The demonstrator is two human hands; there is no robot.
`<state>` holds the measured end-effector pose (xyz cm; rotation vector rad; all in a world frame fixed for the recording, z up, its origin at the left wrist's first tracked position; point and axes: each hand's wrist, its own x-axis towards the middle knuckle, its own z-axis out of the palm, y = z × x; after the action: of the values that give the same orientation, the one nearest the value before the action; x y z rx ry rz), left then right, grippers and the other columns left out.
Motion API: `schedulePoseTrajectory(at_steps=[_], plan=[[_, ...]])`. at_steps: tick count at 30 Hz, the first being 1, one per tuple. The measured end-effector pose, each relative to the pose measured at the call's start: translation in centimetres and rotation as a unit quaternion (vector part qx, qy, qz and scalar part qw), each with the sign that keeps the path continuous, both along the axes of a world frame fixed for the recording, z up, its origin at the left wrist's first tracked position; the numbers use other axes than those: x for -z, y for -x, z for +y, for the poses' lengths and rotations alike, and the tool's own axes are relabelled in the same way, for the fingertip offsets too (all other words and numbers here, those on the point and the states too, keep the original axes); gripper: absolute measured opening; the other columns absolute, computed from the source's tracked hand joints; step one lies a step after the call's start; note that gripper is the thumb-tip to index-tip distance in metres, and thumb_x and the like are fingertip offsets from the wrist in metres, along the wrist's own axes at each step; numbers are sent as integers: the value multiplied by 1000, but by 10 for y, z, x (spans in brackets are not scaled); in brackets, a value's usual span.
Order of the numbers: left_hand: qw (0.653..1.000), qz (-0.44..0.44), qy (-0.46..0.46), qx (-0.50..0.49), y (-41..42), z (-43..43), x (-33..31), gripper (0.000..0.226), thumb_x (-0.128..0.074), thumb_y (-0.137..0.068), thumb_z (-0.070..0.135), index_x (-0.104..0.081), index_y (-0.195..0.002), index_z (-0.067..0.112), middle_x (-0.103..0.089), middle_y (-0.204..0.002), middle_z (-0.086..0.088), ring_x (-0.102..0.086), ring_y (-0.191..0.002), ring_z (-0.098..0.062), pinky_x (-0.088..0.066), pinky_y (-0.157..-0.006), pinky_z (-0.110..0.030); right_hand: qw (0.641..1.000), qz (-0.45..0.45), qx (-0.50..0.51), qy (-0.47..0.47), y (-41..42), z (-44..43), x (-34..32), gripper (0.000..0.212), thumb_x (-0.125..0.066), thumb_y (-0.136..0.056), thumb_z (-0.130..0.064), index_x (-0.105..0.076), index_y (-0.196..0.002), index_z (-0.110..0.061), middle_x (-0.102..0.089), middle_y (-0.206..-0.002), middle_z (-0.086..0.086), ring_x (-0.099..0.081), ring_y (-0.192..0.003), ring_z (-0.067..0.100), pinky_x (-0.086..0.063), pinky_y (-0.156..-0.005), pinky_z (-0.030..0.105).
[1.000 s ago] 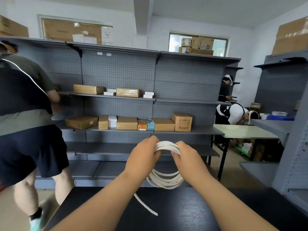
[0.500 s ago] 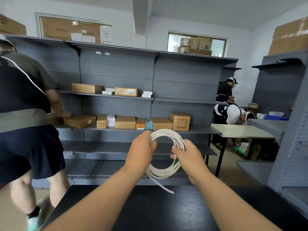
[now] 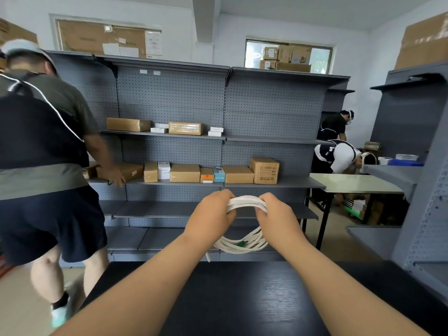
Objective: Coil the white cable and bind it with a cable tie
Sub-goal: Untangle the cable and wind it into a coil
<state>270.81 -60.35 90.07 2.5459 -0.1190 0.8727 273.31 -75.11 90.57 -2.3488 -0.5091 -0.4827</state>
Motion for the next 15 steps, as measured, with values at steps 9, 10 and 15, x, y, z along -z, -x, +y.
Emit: schedulePoseTrajectory(at_steps=[9,10,15], plan=[[990,2,136,-24,-2,7,7,14,-54,-88,22,-47,-77,18,-47,-63,8,-44,-58,-11,-31,-46,-17,960,122,-2,-251,-2,-1,7,19,-45,-94,-16,-52,-78,-24,-60,-81,2,-65,-76,17,-38,-51,25],[993,-5,110,-32,-2,7,5,12,-52,-89,20,-46,-78,18,-45,-63,9,-44,-60,-13,-31,-49,-22,968,106,0,-225,-2,-2,6,16,-45,-94,-16,-52,-81,-22,-61,-82,2,-65,-77,19,-39,-51,25],[994,-24,-104,-28,5,3,-3,9,-52,-88,21,-45,-89,16,-42,-77,2,-45,-65,-24,-32,-55,-32,999,-9,-28,29,1,-3,1,10,-51,-90,-19,-50,-97,-26,-54,-83,-6,-53,-73,17,-38,-57,28]])
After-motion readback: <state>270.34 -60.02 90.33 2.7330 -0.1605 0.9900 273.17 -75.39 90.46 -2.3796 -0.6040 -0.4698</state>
